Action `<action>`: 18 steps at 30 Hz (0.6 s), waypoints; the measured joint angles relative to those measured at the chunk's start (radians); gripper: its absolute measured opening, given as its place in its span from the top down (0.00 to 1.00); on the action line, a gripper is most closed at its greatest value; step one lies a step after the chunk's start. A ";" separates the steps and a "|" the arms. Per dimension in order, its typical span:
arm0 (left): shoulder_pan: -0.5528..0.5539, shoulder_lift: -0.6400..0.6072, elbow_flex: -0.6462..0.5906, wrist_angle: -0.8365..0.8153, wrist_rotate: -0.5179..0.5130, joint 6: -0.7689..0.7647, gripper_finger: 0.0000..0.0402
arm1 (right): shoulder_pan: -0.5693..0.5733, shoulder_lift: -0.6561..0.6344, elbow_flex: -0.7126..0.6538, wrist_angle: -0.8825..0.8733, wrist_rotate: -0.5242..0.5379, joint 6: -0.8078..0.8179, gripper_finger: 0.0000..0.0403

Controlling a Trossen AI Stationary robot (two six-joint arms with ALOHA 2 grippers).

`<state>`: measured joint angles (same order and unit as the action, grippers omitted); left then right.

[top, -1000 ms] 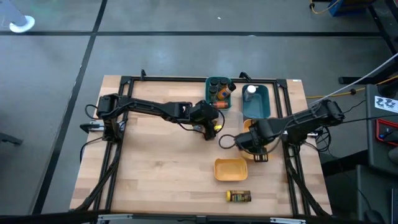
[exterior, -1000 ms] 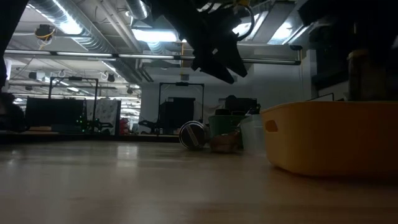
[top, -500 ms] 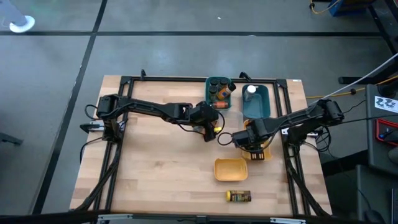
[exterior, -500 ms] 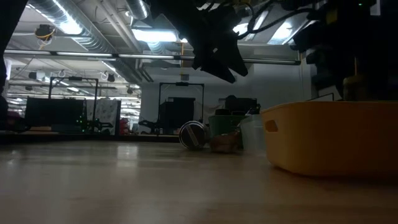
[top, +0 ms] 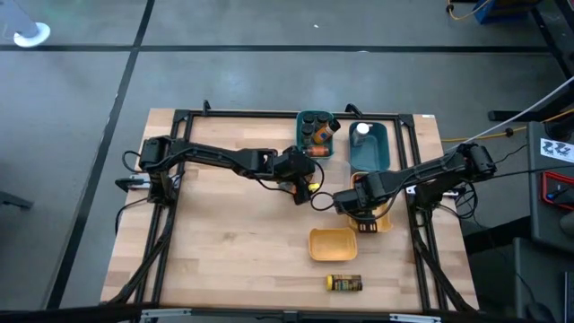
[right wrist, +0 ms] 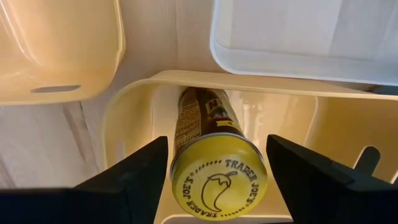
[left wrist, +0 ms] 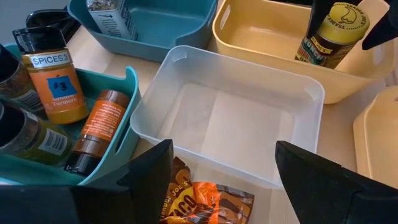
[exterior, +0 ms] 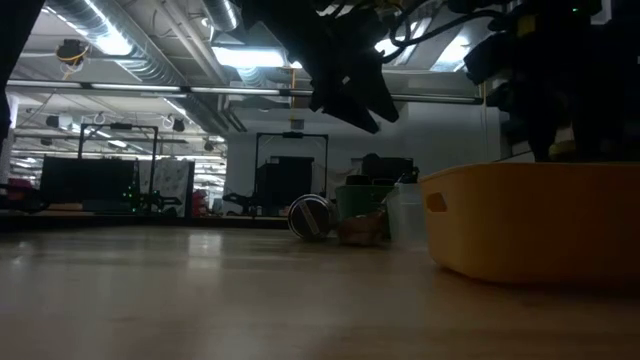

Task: Sort spices by type
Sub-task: Put the yellow seasoning into the big yellow bin

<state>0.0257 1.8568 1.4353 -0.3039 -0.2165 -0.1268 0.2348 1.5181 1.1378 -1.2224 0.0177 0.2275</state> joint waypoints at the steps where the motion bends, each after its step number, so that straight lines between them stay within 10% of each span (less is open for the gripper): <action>1: 0.000 0.000 0.000 0.000 0.000 0.000 0.34 | 0.000 0.000 0.000 0.000 0.000 0.000 0.32; 18: 0.000 0.000 0.000 0.000 0.000 0.000 0.34 | 0.000 0.000 0.129 -0.112 0.067 -0.023 0.32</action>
<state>0.0257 1.8568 1.4353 -0.3038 -0.2166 -0.1270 0.2352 1.5181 1.2669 -1.3346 0.0848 0.2044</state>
